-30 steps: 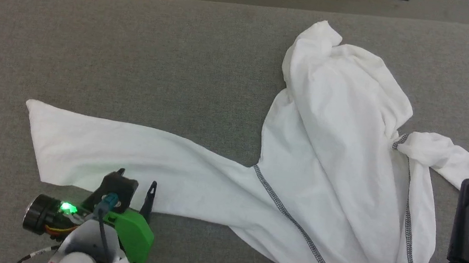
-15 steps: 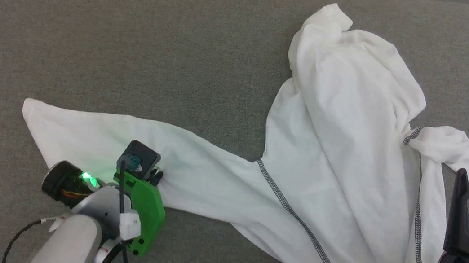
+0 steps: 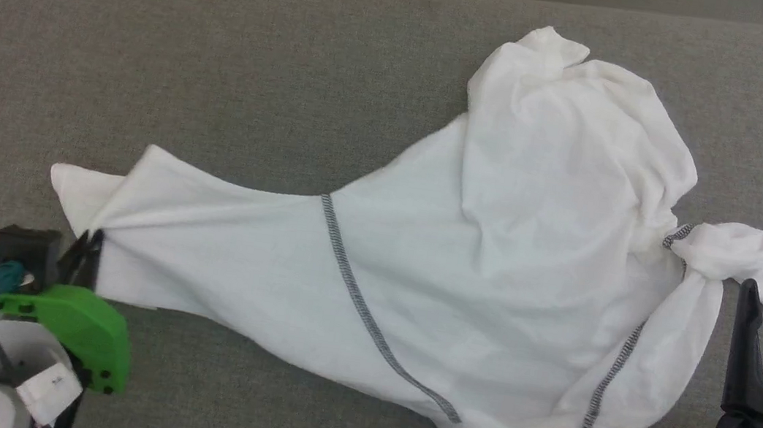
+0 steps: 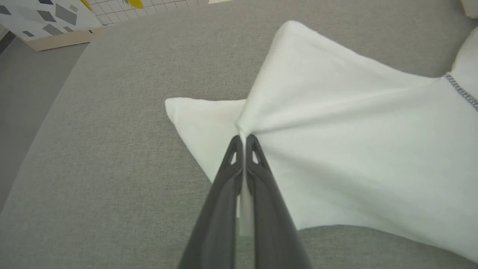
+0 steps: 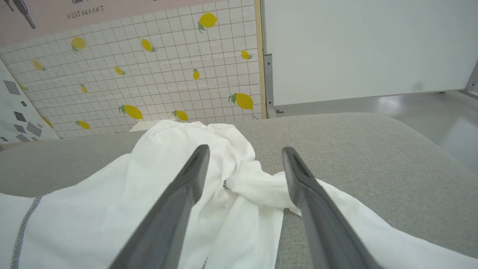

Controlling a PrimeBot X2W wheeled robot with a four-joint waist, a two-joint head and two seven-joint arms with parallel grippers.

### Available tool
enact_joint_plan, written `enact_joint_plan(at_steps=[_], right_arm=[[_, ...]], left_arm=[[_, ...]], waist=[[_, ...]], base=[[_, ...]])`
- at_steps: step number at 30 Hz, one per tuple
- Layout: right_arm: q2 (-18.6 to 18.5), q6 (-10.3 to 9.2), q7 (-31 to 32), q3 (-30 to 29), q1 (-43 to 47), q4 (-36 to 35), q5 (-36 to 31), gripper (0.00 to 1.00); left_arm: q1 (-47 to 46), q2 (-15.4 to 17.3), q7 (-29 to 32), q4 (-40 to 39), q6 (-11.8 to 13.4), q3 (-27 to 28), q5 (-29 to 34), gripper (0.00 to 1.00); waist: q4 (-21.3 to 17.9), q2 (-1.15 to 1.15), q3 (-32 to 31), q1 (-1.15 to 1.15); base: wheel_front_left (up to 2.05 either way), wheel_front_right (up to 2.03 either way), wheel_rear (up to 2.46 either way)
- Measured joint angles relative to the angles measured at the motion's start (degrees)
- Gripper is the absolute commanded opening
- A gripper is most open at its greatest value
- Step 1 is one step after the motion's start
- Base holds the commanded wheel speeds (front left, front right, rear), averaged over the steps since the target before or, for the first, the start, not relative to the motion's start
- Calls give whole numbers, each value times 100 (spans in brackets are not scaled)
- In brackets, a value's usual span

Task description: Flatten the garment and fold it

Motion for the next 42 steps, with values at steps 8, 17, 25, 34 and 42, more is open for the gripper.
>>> enact_joint_plan(at_steps=[8,17,25,34,42], right_arm=[[-78,0,2,-12,-3,103,4,100],[-137,0,112,100,-12,174,4,100],[-728,1,478,75,-353,135,302,100],[-1746,0,1608,-702,-538,888,747,100],[-2290,1,2204,-388,-553,2121,875,100]], left_arm=[[240,-13,-991,349,957,643,477,0],[147,-1017,-2650,-122,689,443,-389,100],[188,-1274,-3465,-875,305,-235,-253,100],[242,-1381,-3517,-706,281,-636,51,100],[154,-1374,-3523,-670,258,-766,287,100]], waist=[[-21,0,-53,0],[-57,0,-174,0],[-220,0,-101,0],[-352,0,201,0],[-288,0,408,0]], base=[[0,0,0],[0,0,0],[0,0,0],[0,0,0],[0,0,0]])
